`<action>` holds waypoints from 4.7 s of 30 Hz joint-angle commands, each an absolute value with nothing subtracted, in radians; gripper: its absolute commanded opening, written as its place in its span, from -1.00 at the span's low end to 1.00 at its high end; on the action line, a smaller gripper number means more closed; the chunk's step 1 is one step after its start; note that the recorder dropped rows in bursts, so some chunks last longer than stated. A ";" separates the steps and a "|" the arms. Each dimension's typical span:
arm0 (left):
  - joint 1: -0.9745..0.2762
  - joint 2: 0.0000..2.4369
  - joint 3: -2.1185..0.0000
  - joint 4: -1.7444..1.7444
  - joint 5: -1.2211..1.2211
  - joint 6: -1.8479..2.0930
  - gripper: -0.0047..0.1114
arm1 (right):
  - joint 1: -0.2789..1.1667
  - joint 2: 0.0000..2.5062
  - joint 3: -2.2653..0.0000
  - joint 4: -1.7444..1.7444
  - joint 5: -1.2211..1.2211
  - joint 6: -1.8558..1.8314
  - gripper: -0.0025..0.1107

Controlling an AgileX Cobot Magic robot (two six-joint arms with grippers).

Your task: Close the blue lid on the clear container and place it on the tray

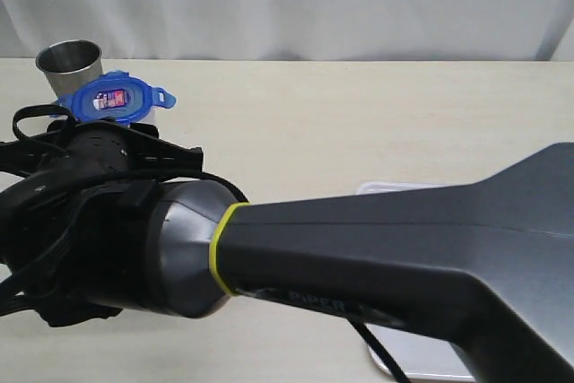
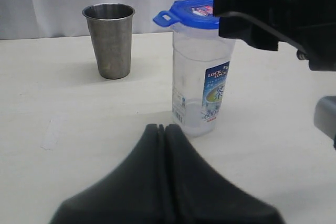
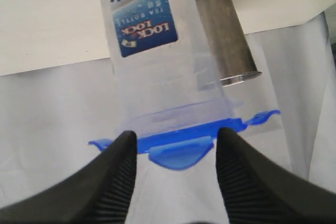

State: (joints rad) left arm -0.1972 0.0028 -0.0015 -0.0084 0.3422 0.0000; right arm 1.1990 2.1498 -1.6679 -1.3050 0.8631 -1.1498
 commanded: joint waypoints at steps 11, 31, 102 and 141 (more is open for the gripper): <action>-0.192 0.000 0.000 -0.010 0.331 0.000 -0.92 | 1.200 2.080 -1.674 -1.263 0.870 -0.688 0.08; -0.192 0.000 0.000 -0.010 0.331 0.000 -0.92 | 0.998 1.784 -1.607 -0.502 0.583 -0.044 -0.88; -0.196 0.796 0.000 0.207 -0.748 -0.121 0.54 | 0.197 1.596 -1.001 -1.290 -0.967 1.323 -0.88; -0.196 1.917 -0.318 0.242 -1.080 0.094 0.54 | 0.197 1.596 -1.001 -1.333 -0.958 1.272 -0.88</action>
State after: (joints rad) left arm -0.1972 1.8892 -0.2917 0.2488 -1.0603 0.0989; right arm 0.2023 1.5966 -0.9961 -1.3248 -0.9619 1.2979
